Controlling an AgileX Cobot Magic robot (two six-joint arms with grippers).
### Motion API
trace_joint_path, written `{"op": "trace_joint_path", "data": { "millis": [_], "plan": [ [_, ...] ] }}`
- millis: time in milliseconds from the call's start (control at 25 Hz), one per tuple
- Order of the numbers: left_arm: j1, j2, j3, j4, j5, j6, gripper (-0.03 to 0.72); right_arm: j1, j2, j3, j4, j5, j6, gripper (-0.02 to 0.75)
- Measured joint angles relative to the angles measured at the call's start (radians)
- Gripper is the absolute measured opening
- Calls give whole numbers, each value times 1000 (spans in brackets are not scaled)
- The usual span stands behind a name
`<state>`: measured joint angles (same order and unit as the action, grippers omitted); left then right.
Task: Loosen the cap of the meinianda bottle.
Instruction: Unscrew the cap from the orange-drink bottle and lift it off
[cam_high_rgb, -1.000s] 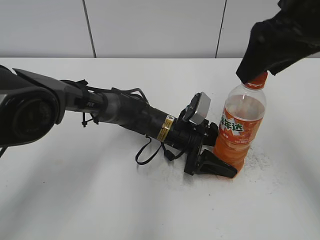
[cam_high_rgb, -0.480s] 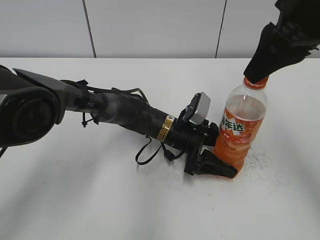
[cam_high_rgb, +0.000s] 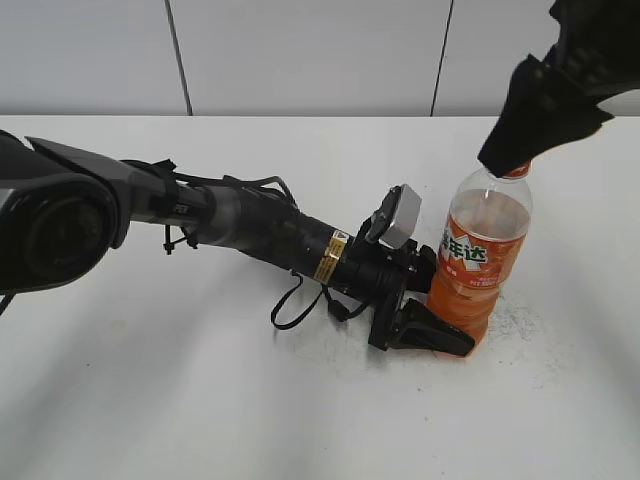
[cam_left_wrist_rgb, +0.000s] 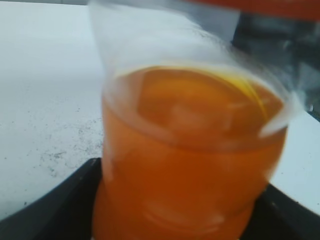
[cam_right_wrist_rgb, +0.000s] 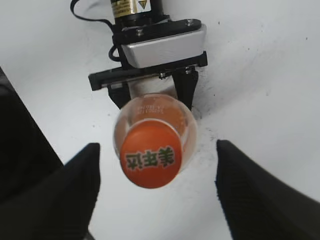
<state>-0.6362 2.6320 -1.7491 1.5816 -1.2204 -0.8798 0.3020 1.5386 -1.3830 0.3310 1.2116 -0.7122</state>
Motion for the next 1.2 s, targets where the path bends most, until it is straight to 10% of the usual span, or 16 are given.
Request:
{"op": "trace_joint_path", "data": {
  "millis": [160, 400, 800, 960, 1200],
  "plan": [
    [0, 0, 0, 1, 0, -2, 568, 0, 0, 0, 3, -13, 438, 550],
    [0, 0, 0, 1, 0, -6, 568, 0, 0, 0, -16, -3, 609, 304],
    [0, 0, 0, 2, 1, -7, 568, 0, -1, 0, -2, -3, -284, 259],
    [0, 0, 0, 2, 0, -7, 568, 0, 0, 0, -15, 1, -278, 347],
    [0, 0, 0, 2, -1, -7, 568, 0, 0, 0, -15, -28, 464, 609]
  ]
}}
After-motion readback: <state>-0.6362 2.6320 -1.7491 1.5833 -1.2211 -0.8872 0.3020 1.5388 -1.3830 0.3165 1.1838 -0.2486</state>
